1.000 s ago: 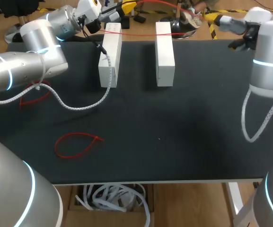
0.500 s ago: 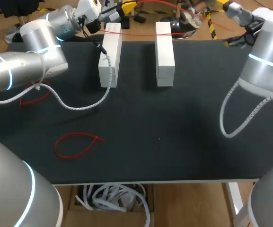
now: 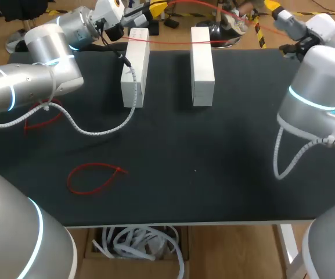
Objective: Grab the tape and strap the tape.
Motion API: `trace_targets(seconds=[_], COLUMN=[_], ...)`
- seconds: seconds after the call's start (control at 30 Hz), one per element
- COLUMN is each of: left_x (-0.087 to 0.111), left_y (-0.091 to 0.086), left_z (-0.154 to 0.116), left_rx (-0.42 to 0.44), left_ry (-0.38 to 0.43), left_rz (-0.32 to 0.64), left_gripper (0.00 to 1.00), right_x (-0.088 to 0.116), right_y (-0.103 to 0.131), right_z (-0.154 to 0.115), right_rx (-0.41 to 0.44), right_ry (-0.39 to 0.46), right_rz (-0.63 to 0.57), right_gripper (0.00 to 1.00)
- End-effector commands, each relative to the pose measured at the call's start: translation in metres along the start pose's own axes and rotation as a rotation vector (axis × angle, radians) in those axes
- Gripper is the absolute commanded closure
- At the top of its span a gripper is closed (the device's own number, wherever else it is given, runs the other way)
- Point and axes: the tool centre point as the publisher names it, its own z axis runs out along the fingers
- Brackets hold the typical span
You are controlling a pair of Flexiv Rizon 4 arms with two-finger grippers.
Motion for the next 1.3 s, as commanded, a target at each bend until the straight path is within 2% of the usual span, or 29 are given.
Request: trace_targets(seconds=[0.03,0.77,0.87,1.0,1.13,1.23,1.3], left_x=[-0.001,-0.001,-0.001,-0.001,-0.001,-0.001,-0.001], left_y=[0.001,0.001,0.001,0.001,0.001,0.001,0.001], left_z=[0.000,0.000,0.000,0.000,0.000,0.000,0.000], left_rx=[0.002,0.002,0.002,0.002,0.002,0.002,0.002], left_ry=[0.003,0.003,0.003,0.003,0.003,0.003,0.003], left_rz=[0.000,0.000,0.000,0.000,0.000,0.000,0.000], left_gripper=[1.00,1.00,1.00,1.00,1.00,1.00,1.00], right_x=[0.003,0.001,-0.003,-0.008,-0.009,-0.011,-0.010], right_y=[-0.002,-0.001,0.008,0.019,0.030,0.038,0.041], right_z=[0.003,0.003,0.004,0.004,0.009,0.015,0.019], right_rx=[-0.011,-0.023,-0.092,-0.207,-0.266,-0.298,-0.295], right_ry=[-0.015,-0.026,-0.059,-0.107,-0.127,-0.136,-0.141], right_rz=[0.000,0.017,0.150,0.417,0.639,0.751,0.779], right_gripper=[0.00,0.00,0.00,0.00,0.00,0.00,0.00])
